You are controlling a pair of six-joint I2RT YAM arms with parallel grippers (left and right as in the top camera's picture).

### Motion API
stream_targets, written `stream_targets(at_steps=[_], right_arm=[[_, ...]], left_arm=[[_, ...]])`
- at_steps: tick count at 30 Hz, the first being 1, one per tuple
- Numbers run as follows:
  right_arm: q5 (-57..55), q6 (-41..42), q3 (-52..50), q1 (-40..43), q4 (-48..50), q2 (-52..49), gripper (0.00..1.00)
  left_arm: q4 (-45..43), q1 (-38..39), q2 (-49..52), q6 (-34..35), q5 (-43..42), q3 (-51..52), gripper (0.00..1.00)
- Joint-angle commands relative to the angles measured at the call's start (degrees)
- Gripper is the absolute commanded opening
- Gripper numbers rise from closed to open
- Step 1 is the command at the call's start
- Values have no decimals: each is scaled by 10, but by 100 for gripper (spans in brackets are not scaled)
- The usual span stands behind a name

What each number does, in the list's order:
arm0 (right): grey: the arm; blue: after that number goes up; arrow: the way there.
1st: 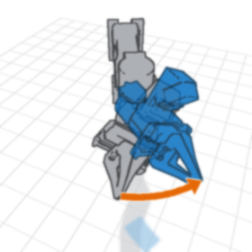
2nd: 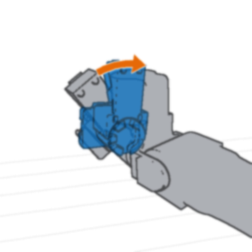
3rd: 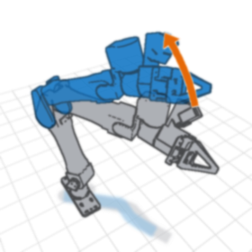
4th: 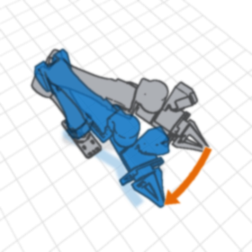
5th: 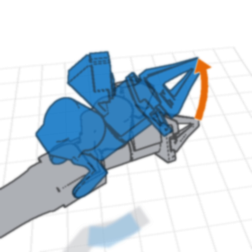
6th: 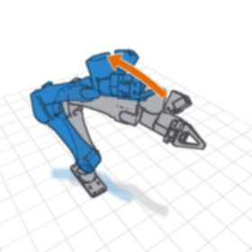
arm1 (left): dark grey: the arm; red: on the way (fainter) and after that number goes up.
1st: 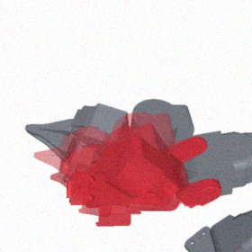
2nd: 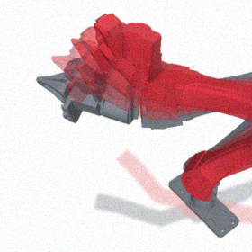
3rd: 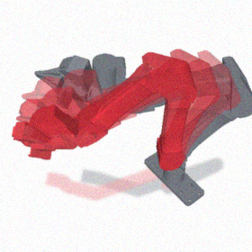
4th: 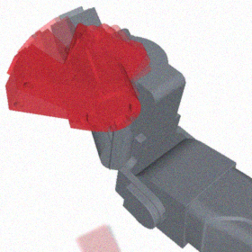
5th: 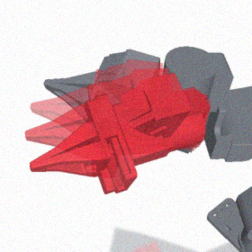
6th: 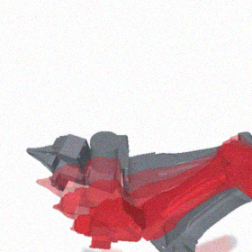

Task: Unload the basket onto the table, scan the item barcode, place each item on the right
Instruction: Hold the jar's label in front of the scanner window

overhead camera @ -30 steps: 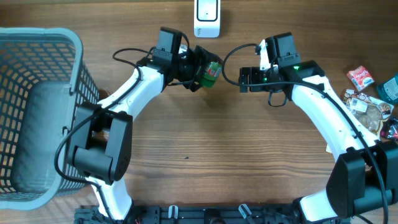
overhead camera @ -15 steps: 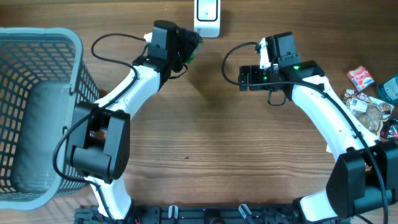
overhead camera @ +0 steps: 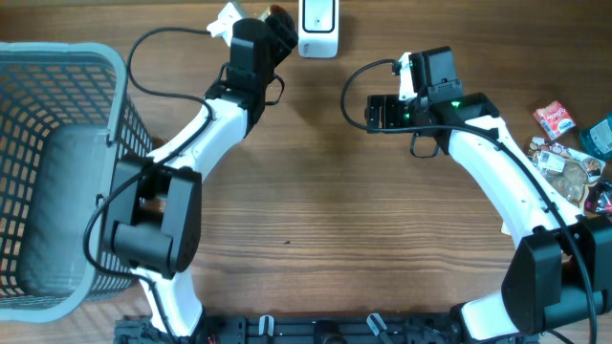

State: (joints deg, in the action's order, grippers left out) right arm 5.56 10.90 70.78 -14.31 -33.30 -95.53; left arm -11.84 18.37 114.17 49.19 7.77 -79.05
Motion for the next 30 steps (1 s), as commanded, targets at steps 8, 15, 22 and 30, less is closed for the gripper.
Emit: stream_targets(at_steps=[8, 15, 22, 30], right_arm=[[9, -8, 11, 27, 48, 0, 100], [9, -20, 11, 72, 58, -10, 100], [56, -36, 11, 105, 58, -34, 100], [81, -54, 11, 110, 70, -44, 100]], left_arm=[[13, 36, 115, -171, 59, -161, 79], [-39, 73, 139, -290, 131, -171, 79], [-106, 84, 169, -313, 163, -171, 79], [-163, 83, 205, -370, 170, -171, 78]])
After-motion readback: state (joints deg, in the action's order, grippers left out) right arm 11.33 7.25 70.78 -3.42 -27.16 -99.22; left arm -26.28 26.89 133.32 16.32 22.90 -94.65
